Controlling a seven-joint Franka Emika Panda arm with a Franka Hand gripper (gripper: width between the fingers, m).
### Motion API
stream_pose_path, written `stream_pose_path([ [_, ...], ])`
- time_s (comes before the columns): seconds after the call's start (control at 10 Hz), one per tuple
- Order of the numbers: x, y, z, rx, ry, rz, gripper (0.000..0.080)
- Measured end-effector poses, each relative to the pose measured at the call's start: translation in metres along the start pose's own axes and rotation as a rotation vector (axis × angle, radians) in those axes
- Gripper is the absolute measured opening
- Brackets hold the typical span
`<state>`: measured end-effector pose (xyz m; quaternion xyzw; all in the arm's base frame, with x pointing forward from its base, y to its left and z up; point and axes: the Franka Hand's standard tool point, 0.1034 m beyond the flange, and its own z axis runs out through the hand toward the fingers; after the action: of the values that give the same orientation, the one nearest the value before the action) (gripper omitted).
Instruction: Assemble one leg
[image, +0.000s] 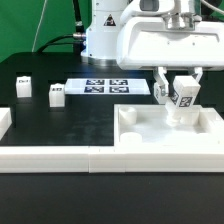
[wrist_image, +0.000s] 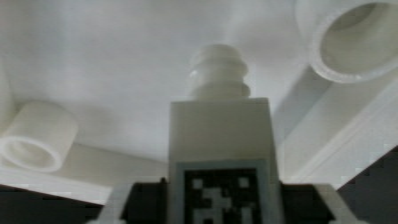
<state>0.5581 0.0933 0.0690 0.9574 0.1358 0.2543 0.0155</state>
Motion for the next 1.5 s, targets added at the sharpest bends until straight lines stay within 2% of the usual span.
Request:
stream_pose_path([
  [0.3,0.012,0.006,-0.003,0.000,0.000,0.005,0.0290],
  [0.6,0.048,0.006,-0.002,0.017,-0.019,0.019,0.0290],
  [0.8,0.069,-0.005,-0.001,0.032,-0.018,0.035,0.0290],
  [1.0,0.081,-0.016,0.000,0.041,-0.011,0.054,0.0290],
  [1.1,0.078,-0.012,0.001,0.030,0.017,0.048,0.0290],
  [1.5,0.071,-0.014,0.003,0.032,0.007,0.045,0.0290],
])
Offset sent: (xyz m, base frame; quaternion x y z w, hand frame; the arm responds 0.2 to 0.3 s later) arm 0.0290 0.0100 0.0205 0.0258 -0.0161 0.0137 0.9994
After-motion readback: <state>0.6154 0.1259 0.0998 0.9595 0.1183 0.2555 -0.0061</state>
